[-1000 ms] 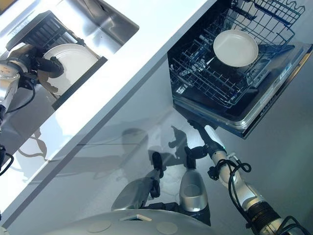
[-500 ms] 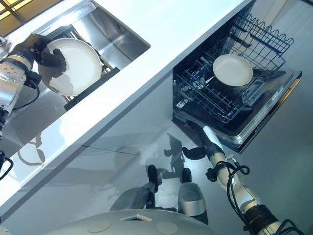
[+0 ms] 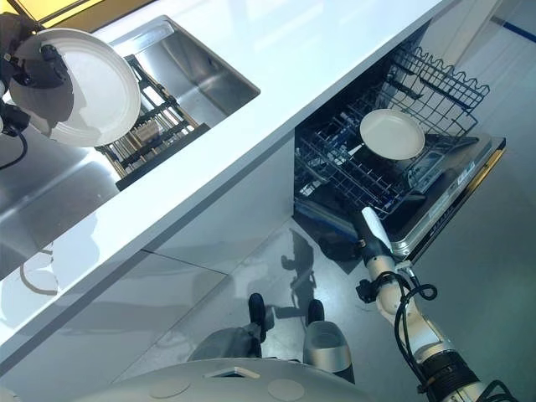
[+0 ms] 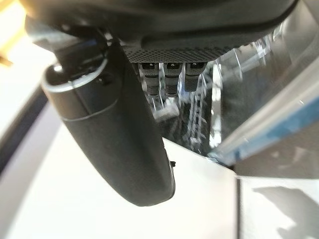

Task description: Pick up plates and place into dishwasher.

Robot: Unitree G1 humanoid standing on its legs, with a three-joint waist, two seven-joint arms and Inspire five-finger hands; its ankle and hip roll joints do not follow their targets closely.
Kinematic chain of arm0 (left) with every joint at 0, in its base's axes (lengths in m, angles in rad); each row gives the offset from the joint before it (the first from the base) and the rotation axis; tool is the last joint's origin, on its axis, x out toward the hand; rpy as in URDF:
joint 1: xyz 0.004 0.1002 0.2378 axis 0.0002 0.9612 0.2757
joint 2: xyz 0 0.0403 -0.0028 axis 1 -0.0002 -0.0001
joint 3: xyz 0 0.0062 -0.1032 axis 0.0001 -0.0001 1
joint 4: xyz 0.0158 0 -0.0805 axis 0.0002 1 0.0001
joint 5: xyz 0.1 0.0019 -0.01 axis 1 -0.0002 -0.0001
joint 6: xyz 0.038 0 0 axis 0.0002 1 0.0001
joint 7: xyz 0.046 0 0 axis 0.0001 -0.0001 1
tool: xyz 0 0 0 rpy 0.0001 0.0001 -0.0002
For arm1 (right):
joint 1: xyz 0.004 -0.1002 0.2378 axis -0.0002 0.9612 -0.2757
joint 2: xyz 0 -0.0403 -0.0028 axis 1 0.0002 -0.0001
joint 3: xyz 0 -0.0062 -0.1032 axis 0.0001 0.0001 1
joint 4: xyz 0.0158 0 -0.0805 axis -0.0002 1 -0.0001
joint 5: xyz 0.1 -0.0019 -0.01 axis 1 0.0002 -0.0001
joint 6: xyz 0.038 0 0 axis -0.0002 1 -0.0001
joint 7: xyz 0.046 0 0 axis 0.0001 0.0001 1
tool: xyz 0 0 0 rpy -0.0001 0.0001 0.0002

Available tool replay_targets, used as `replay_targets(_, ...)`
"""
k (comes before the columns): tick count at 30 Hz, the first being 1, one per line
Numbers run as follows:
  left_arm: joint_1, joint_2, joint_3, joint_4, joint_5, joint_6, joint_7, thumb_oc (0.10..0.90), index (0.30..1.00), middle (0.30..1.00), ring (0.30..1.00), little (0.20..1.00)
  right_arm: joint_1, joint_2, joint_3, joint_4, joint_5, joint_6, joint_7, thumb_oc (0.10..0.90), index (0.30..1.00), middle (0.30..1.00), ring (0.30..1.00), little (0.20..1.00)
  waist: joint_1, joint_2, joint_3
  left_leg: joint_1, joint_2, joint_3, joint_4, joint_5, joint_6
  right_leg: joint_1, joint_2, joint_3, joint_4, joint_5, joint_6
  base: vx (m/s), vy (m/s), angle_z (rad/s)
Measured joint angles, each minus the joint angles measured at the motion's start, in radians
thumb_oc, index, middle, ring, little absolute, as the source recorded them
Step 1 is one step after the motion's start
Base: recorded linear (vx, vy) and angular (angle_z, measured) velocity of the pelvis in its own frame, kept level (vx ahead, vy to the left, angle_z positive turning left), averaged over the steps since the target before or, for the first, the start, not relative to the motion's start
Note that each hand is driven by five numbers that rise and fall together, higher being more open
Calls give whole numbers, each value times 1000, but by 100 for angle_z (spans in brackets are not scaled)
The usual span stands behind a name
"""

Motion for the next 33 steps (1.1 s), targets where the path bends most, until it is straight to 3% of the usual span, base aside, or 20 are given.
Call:
replay_targets(7, 209, 3, 197, -181, 3, -65, 116, 100, 300, 300, 300, 200, -16, -18, -220, -203, 32, -55, -156, 800, 900, 900, 900, 900, 12, 1, -12, 14, 9, 20, 0, -5, 0, 2, 8, 29, 0, 2, -3, -27, 16, -11)
replay_targets(12, 279, -4, 247, -282, 3, -95, 135, 100, 300, 300, 300, 200, -91, -129, -327, -306, 33, -147, -160, 800, 900, 900, 900, 900, 15, 4, -16, 15, 11, 22, 0, -5, -1, 3, 9, 30, -1, 3, -5, -12, 6, -3)
replay_targets(16, 299, -57, 269, -375, 16, -139, 146, 100, 300, 300, 300, 200, -198, -142, -335, -348, 33, -214, -127, 800, 900, 900, 900, 900, 28, 8, -29, 16, 10, 19, 0, -5, -1, 5, 9, 29, -1, 3, -5, -9, -2, 1)
replay_targets(21, 318, -85, 271, -464, 44, -193, 153, 100, 300, 300, 300, 200, -232, -182, -322, -397, 79, -213, 65, 800, 900, 900, 900, 900, 46, 16, -48, 16, 9, 5, 0, -5, -1, 16, 9, 18, -13, 3, -5, -39, -14, 7)
replay_targets(24, 318, -98, 273, -501, 81, -207, 179, 100, 300, 300, 300, 200, -255, -201, -270, -401, 137, -175, 163, 800, 900, 900, 900, 900, 53, 18, -66, 13, 9, -3, 0, -6, -1, 19, 9, 9, -18, 3, -5, -41, -14, 8)
replay_targets(30, 317, -186, 272, -587, 200, -246, 245, 100, 300, 300, 300, 200, -335, -193, -111, -401, 210, -80, 263, 800, 900, 900, 900, 900, 66, 21, -79, 16, 7, -18, 0, -6, -1, 35, 9, -7, -28, 3, -5, -16, -9, 8)
replay_targets(33, 316, -203, 269, -612, 260, -261, 280, 100, 300, 300, 300, 200, -372, -141, -64, -400, 270, -35, 278, 800, 900, 900, 900, 900, 72, 21, -79, 15, 6, -26, 0, -5, -1, 42, 10, -17, -35, 3, -6, -21, -8, 8)
